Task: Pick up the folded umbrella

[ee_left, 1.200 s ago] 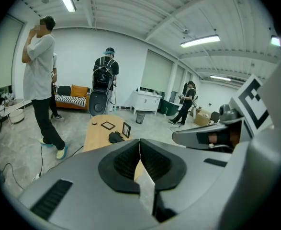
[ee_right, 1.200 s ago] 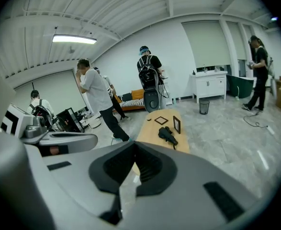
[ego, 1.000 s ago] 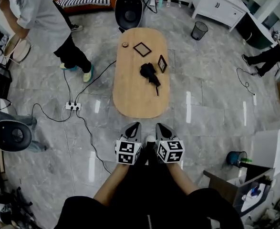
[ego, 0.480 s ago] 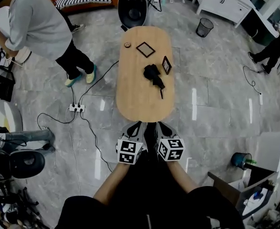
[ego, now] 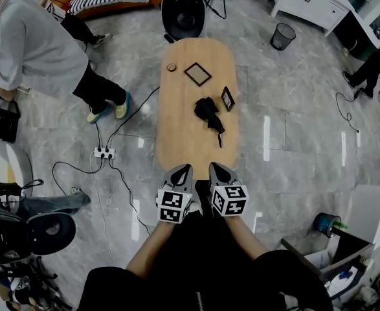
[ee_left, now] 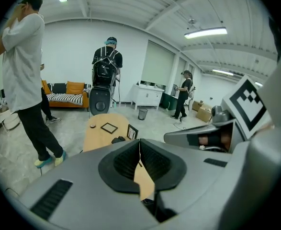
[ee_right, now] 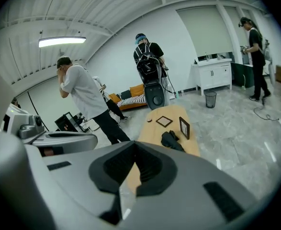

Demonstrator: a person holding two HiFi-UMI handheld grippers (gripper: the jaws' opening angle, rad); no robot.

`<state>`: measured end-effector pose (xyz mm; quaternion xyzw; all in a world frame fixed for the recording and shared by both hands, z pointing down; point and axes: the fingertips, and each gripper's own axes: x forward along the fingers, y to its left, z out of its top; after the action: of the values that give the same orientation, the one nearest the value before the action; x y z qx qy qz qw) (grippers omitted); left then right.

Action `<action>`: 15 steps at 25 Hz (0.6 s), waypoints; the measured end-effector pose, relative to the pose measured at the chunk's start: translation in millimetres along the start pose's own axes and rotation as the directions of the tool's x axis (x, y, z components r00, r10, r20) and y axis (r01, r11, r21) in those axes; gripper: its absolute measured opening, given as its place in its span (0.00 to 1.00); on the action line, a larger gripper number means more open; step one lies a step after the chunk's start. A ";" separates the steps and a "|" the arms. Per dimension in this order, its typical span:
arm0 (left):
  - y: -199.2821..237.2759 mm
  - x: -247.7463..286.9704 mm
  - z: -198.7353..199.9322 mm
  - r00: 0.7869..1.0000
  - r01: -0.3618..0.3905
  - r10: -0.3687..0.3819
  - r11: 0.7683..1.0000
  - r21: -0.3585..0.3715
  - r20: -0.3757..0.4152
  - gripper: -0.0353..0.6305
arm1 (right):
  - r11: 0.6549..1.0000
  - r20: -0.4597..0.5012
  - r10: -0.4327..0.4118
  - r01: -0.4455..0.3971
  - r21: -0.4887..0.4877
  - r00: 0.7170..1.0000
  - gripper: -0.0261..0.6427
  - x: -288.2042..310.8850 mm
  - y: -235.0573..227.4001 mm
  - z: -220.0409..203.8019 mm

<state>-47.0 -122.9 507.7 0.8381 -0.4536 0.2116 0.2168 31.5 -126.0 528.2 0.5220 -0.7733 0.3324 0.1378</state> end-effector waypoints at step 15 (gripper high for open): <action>33.8 97.9 58.9 1.000 -0.012 0.012 1.000 -0.021 0.010 0.08 | 0.997 -0.062 0.060 -0.063 -0.045 0.996 0.06 91.1 -67.5 70.5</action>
<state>-17.6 -237.8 519.4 0.8342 -0.4619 0.2037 0.2220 63.7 -253.4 552.0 0.4842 -0.7921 0.3339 0.1632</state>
